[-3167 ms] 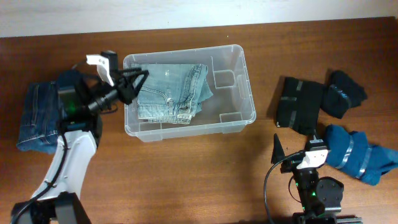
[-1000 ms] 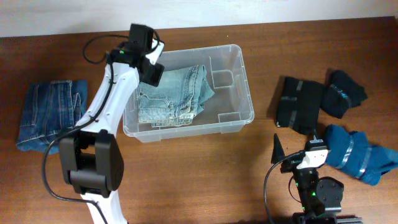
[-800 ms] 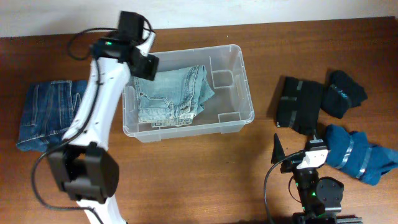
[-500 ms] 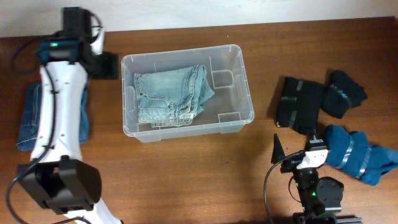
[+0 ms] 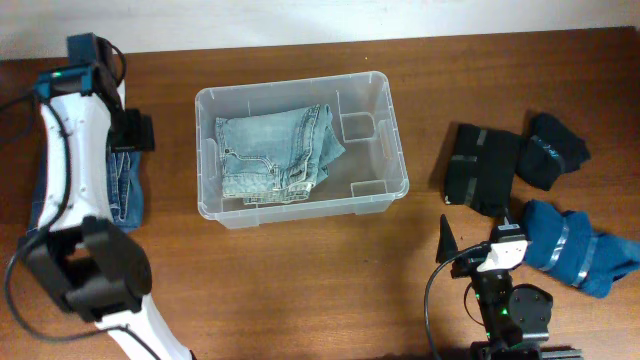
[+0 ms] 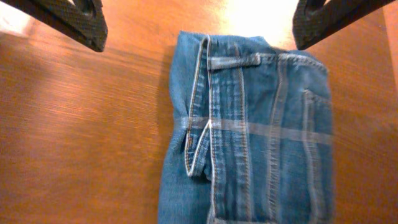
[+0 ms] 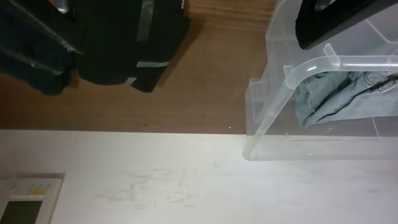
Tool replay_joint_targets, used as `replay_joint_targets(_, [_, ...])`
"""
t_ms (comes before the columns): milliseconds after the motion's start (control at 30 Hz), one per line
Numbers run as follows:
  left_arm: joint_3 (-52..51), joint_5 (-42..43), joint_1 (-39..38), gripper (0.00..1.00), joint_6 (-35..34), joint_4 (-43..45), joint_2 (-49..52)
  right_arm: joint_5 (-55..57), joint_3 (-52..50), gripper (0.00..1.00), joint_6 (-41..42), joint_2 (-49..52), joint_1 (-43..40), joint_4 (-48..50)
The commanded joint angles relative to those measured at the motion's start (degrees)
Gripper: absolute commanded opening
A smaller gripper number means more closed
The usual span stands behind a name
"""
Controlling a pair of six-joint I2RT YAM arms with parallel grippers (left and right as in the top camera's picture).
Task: Pack container
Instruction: 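Move the left gripper to the dark-blue jeans and grasp them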
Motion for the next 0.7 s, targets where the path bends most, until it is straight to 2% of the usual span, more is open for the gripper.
replay_joint_targets(0, [-0.2,-5.1,0.0,0.98,-0.5,0.5,6.3,-0.7,-0.3,0.98,0.1,-0.4,-0.3,-0.1])
replay_joint_targets(233, [-0.2,-9.9,0.1,0.99,-1.3,3.1,13.7,-0.7,-0.3,0.98,0.1,-0.4,-0.3,-0.1])
replay_joint_targets(667, [-0.3,-16.0,0.1,0.99,-2.1,10.5,18.7,-0.7,-0.3,0.98,0.1,-0.4,-0.3,-0.1])
